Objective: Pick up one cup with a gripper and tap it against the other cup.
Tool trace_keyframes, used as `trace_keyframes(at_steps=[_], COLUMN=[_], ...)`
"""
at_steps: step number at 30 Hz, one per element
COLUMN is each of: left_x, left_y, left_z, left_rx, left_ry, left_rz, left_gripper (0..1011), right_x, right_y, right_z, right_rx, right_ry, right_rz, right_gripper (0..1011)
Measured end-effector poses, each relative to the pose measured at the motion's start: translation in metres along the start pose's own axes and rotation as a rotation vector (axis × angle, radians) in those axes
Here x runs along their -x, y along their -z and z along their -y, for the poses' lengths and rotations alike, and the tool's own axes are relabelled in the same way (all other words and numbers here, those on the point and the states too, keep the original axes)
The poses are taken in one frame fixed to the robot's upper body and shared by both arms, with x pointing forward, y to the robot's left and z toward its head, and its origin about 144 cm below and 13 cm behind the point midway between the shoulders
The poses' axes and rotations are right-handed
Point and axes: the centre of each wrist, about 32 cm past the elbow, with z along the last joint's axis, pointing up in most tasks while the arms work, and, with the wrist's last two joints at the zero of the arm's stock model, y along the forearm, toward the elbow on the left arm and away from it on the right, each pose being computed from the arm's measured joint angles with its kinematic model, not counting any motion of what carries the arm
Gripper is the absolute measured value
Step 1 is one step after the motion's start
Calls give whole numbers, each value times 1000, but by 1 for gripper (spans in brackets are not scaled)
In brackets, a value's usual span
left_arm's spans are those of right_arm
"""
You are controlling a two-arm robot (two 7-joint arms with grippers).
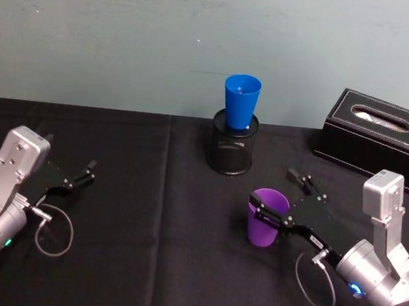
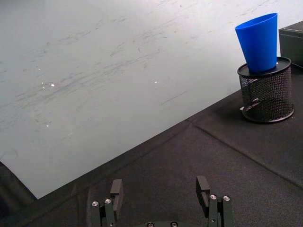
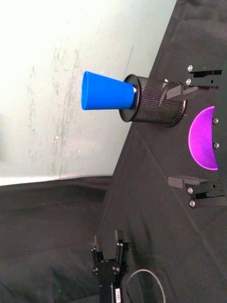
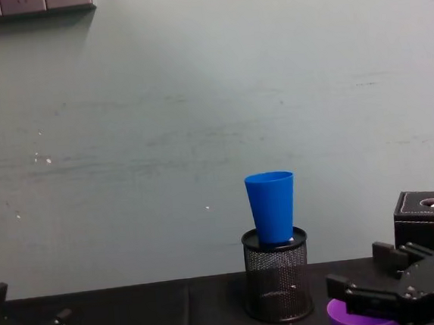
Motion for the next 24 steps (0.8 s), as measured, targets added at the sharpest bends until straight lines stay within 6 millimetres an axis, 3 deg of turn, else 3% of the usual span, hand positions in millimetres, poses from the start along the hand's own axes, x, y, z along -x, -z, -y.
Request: trace_keyframes(at_steps=[24], left_x=[0], left_y=[0], left_z=[0], left_rx=[0], left_ry=[0], left_rz=[0], left_gripper=[1011], right_x=[0], right_y=[1], right_z=[1], right_rx=[0], right_ry=[12], right_rz=[-4], right_gripper=[1003])
